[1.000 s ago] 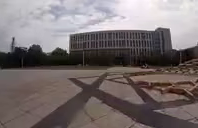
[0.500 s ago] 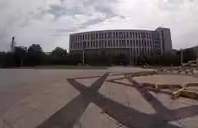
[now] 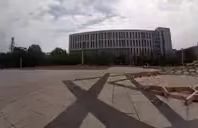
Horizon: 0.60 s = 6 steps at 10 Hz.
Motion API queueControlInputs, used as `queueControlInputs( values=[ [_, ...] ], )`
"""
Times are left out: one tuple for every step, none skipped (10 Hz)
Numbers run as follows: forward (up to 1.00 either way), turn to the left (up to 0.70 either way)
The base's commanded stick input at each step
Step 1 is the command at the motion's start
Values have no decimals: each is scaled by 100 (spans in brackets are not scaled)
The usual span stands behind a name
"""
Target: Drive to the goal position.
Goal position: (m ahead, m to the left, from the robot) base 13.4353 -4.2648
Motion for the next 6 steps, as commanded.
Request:
queueControlInputs(
  values=[
    [70, 0],
    [70, 0],
    [70, -5],
    [70, -18],
    [70, -34],
    [70, -27]
  ],
)
